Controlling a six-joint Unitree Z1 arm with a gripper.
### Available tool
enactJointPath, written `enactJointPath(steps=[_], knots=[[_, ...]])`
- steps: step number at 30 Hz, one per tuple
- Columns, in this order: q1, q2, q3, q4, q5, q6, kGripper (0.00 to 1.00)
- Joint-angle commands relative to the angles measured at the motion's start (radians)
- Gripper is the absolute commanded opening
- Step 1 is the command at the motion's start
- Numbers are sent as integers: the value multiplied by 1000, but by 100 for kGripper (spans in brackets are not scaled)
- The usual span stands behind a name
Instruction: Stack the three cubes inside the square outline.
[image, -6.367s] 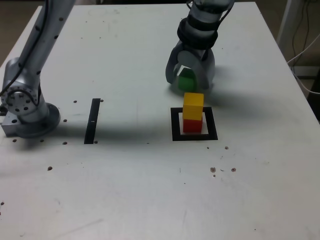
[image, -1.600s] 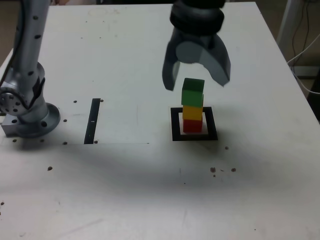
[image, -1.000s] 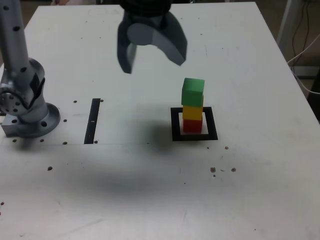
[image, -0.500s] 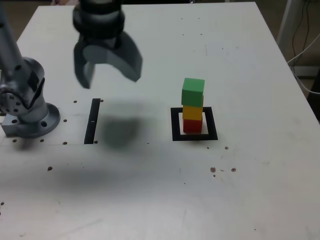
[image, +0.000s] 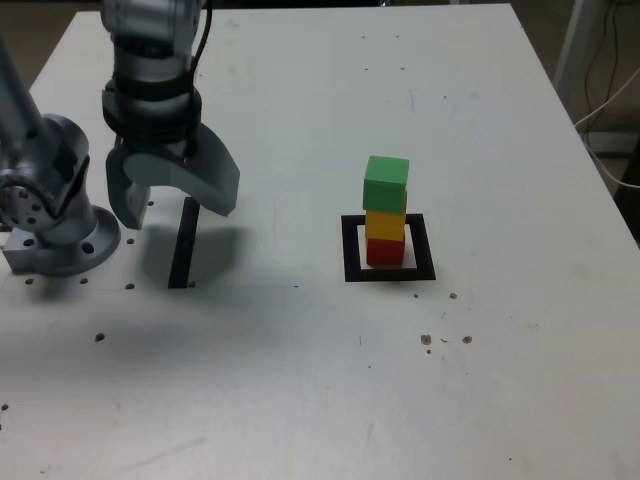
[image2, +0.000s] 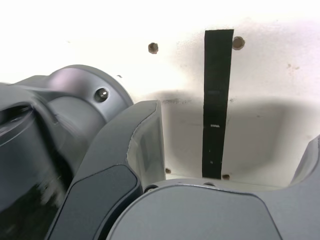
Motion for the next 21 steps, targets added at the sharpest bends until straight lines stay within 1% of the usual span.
enactJointPath(steps=[1,6,21], knots=[[-6,12,8,-23,-6,-2,100],[-19,7,16,-33,-13,-2,100],[-64,1,-23,-6,-31,4,100]])
